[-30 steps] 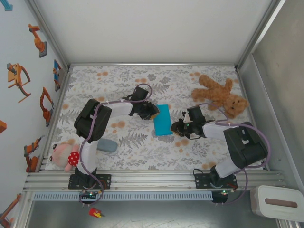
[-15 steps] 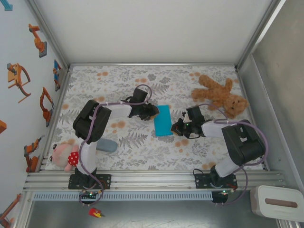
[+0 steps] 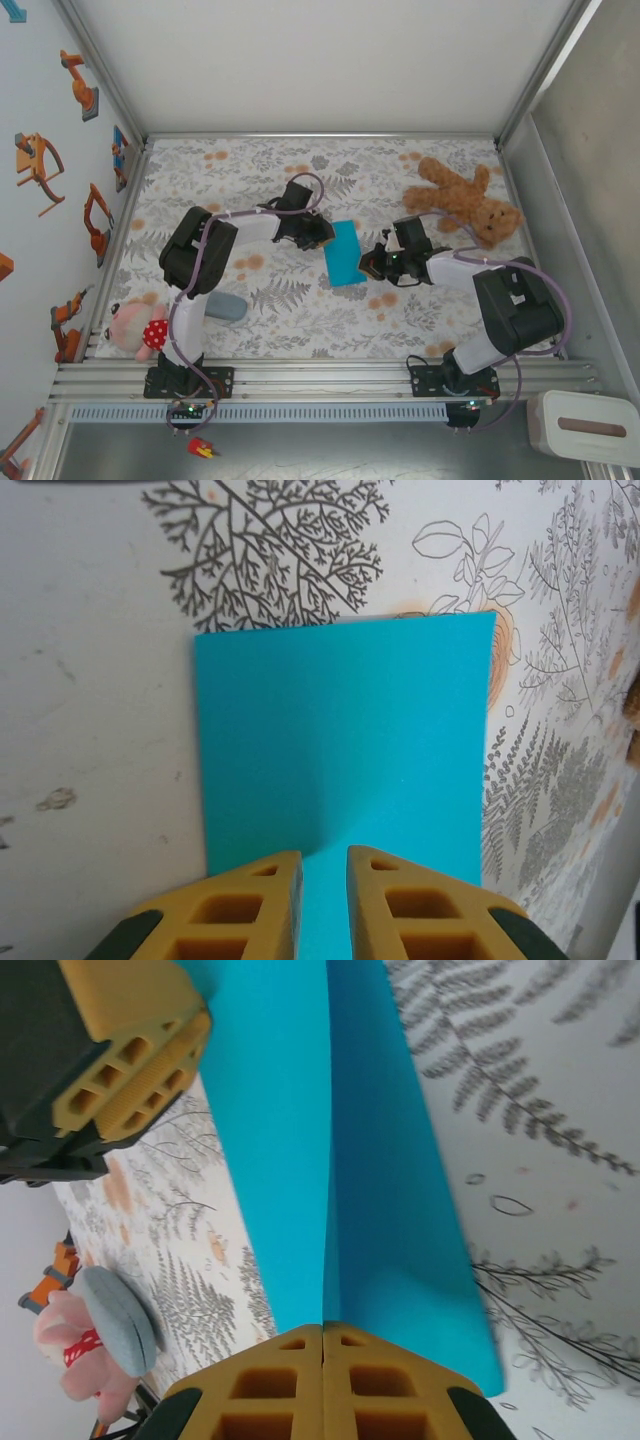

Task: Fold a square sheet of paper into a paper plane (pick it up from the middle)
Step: Fold the triangle a second time at the center of the table.

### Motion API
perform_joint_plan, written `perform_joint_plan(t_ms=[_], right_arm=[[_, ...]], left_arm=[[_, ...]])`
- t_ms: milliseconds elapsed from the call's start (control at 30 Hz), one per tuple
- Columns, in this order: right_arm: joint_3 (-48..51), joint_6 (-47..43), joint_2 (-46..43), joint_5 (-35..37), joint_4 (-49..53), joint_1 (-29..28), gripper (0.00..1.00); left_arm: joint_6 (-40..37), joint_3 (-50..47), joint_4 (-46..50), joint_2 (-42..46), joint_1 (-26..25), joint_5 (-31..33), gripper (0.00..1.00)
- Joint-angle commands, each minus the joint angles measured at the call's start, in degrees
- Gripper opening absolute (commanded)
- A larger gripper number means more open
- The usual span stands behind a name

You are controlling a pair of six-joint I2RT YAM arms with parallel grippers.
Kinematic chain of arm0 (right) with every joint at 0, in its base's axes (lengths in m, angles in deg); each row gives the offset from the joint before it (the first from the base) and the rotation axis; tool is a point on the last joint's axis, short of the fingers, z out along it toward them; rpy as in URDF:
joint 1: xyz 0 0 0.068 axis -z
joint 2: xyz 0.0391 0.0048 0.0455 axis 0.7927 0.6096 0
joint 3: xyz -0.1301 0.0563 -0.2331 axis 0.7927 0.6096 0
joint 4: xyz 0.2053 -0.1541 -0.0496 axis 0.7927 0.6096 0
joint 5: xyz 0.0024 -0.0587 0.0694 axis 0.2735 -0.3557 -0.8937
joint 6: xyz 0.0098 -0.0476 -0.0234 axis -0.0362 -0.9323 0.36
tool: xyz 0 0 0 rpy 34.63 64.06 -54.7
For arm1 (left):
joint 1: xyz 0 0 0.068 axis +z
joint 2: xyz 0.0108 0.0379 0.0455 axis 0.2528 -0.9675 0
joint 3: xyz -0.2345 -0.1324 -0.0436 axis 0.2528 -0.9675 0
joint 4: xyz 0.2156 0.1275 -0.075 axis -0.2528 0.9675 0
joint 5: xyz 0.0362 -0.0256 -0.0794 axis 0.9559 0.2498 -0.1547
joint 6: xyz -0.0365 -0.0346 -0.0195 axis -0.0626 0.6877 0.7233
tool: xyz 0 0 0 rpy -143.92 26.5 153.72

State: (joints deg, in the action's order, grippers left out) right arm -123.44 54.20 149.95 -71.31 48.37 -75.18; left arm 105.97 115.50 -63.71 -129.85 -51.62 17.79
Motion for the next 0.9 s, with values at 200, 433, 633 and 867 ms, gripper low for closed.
perform_joint_plan(t_ms=[200, 433, 633, 867], right_arm=[[-3.2, 0.2, 2.2, -3.4, -1.9, -0.7, 0.00], [-5.7, 1.3, 6.3, -4.1, -5.9, -2.1, 0.00], [-6.9, 3.0, 9.9, -2.3, -10.2, -3.3, 0.00], [-7.1, 4.1, 11.7, 1.6, -12.8, -3.5, 0.00]], left_arm=[[-1.1, 0.1, 4.6, -2.1, -0.2, 0.7, 0.18], [-0.9, 0.5, 4.5, -3.3, -0.4, -0.1, 0.17], [-1.1, 0.5, 4.8, -3.0, -0.4, -0.1, 0.17], [-1.1, 0.5, 4.8, -3.0, -0.4, -0.2, 0.17]])
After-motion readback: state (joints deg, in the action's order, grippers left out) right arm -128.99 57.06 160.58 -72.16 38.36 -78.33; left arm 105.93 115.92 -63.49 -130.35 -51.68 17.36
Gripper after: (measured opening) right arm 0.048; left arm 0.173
